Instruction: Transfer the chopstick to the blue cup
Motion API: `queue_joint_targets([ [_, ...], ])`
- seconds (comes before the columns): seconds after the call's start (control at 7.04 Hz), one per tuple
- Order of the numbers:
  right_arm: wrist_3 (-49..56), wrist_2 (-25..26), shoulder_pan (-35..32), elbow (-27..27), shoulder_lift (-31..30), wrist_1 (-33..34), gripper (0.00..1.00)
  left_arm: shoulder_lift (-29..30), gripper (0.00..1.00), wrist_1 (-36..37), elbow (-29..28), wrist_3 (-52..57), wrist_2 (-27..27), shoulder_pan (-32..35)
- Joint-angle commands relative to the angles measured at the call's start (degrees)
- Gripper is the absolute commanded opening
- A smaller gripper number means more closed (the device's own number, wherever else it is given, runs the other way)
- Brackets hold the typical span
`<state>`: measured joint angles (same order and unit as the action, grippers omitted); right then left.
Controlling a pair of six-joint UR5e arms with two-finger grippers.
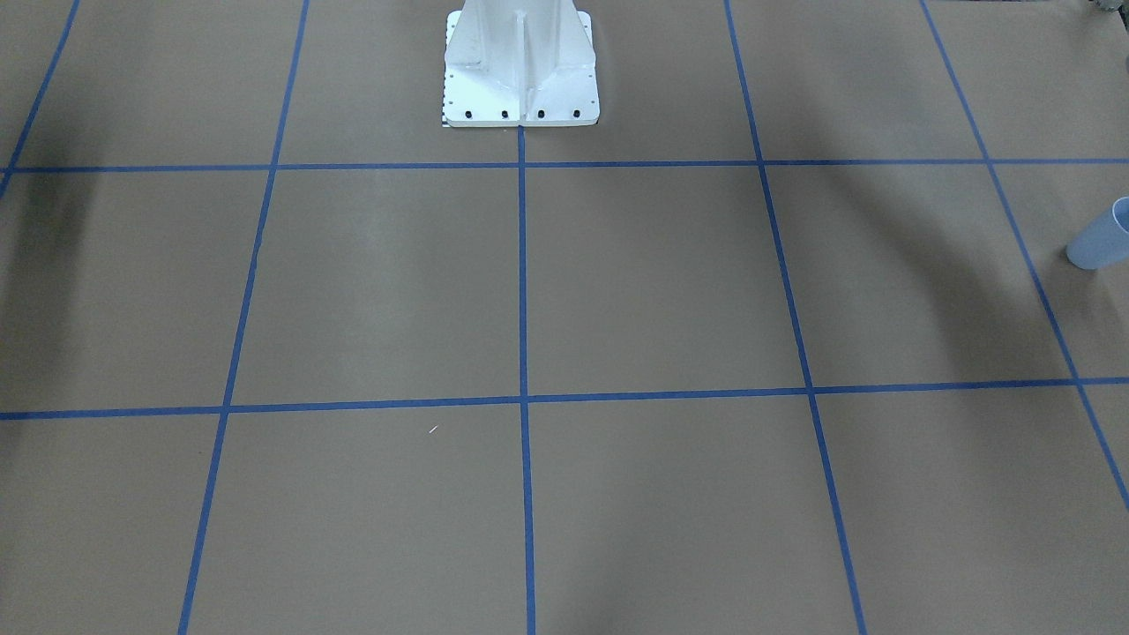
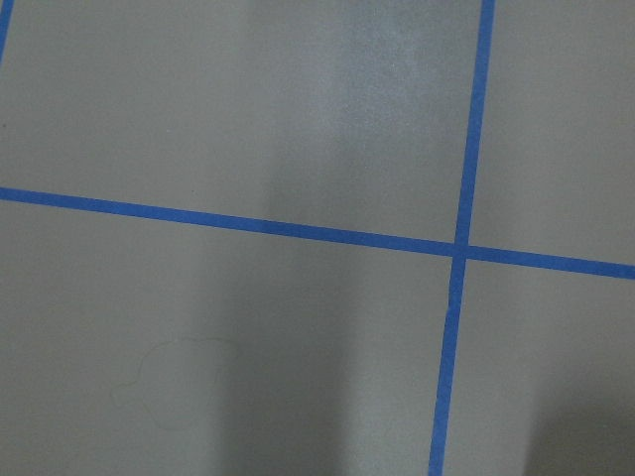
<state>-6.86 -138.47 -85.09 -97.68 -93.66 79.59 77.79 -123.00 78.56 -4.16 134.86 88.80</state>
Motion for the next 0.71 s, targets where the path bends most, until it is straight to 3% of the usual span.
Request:
queue_joint_targets([
  [0.0,-0.1,-1.5,0.0,0.1,0.0,-0.1,1.00,-1.3,0.98,0.0,-0.5,0.1,0.1,0.0],
  [0.28,-0.1,-1.5,0.0,0.9,0.0,0.0,1.00,-0.4,0.97,0.2,-0.8,-0.3,0.1,-0.1],
  [0.57,-0.1,-1.5,0.0,1.5,0.0,0.0,1.00,0.6,0.89,0.4,-1.6,-0.3,0.1,-0.1],
])
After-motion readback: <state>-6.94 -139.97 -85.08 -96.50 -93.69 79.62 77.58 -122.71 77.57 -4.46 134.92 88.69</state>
